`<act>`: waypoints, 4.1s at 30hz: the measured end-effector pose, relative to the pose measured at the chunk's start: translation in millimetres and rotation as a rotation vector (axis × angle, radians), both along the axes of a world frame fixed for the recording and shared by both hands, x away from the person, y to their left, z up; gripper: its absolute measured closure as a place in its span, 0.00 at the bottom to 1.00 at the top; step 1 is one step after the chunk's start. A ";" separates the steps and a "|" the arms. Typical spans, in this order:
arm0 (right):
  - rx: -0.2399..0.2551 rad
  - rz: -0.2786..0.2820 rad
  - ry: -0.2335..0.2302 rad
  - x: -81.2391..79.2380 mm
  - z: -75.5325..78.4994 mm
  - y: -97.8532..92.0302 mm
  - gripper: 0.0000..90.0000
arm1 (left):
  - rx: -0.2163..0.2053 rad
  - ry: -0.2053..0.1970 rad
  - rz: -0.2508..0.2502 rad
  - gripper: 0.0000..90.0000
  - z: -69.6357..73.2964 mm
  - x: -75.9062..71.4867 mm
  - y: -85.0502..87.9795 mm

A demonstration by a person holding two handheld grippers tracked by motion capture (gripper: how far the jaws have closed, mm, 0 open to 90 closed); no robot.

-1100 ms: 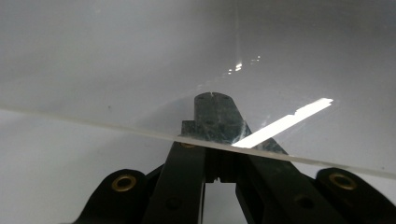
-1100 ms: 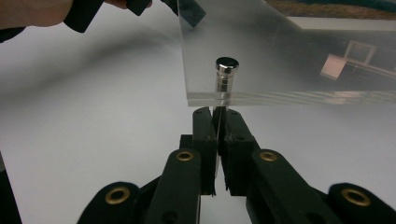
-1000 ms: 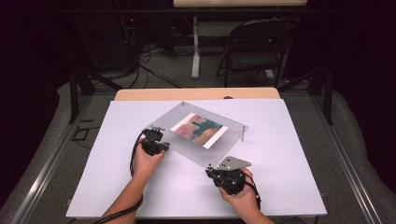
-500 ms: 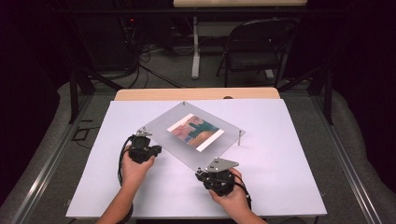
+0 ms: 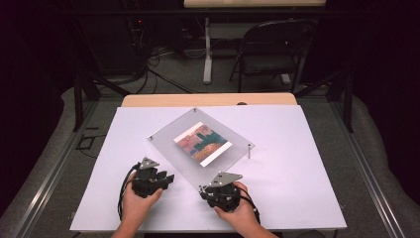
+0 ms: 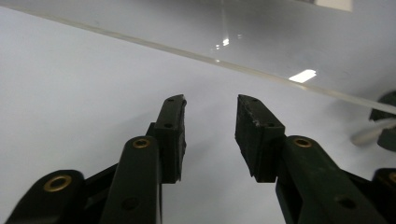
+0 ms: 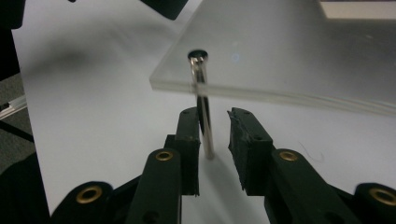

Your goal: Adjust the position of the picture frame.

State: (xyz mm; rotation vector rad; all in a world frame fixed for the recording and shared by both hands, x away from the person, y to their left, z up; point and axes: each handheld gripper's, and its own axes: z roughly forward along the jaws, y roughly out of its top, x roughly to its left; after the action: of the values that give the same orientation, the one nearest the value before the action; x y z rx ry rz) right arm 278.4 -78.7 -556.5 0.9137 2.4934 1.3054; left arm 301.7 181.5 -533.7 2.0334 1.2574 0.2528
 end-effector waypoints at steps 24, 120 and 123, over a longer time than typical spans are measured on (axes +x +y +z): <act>-0.052 -0.309 -0.068 41.3 21.1 -114.3 0.64 | -0.011 0.046 -0.113 0.56 -3.2 -30.5 -40.3; 0.003 -0.344 -0.021 57.3 15.4 -101.0 0.95 | -0.113 0.038 -0.015 0.92 -7.9 45.8 -18.6; 0.007 -0.349 -0.022 59.5 15.0 -100.6 0.95 | -0.118 0.038 -0.011 0.92 -8.4 49.6 -18.5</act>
State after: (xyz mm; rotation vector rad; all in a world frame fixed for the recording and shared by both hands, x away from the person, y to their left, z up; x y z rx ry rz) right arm 337.9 -179.3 -541.5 1.2586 2.1846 1.1995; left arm 351.3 163.0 -542.1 1.9520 1.2546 0.1322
